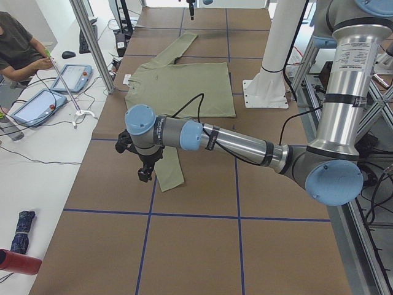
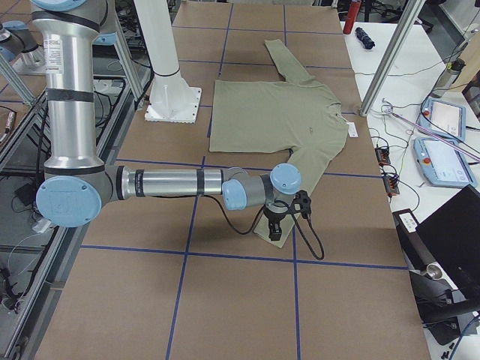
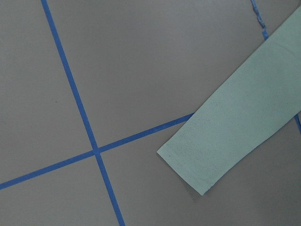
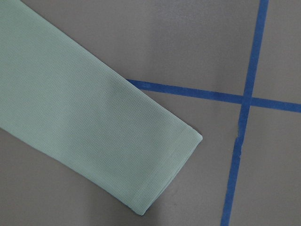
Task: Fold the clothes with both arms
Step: 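Move the right gripper toward the sleeve cuff nearest it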
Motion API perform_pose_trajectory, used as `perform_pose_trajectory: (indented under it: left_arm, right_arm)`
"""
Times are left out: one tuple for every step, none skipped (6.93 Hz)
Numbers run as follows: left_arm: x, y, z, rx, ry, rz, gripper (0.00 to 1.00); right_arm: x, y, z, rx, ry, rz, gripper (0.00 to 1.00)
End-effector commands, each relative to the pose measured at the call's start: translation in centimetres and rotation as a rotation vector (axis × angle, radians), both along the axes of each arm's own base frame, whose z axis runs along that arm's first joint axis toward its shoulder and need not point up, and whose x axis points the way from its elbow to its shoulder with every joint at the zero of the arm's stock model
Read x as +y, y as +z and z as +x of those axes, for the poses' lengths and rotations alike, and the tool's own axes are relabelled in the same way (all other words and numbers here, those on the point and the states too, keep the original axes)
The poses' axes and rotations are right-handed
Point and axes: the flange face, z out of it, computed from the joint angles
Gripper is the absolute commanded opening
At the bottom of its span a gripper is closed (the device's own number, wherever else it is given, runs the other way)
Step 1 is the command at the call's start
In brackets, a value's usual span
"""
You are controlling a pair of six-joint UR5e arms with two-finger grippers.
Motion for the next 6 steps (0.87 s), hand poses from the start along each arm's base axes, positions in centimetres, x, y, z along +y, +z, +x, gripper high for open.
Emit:
perform_pose_trajectory:
  left_arm:
    - [-0.2,-0.3,0.5,0.005,-0.02,0.001,1.0]
    - [-0.2,-0.3,0.6,0.004,-0.019,0.003,1.0]
    - [-0.1,-0.5,0.5,0.006,-0.021,0.004,1.0]
    - [0.0,-0.8,0.5,0.006,-0.021,0.009,1.0]
    - [0.0,-0.7,0.5,0.006,-0.021,0.009,1.0]
    - [-0.1,-0.5,0.5,0.004,-0.019,0.008,1.0]
  right_arm:
    - [-1.0,3.1,-2.4,-0.009,0.101,-0.064,0.98]
    - [-2.4,5.4,-2.7,-0.006,0.105,-0.072,0.93]
    - [-3.8,5.1,-3.0,0.007,0.152,-0.101,0.89]
    - [-3.7,6.3,-4.0,0.049,0.178,-0.141,0.8]
    - [-3.3,7.0,-5.2,0.06,0.159,-0.154,0.79]
    - [-4.5,7.3,-5.8,0.064,0.157,-0.163,0.79]
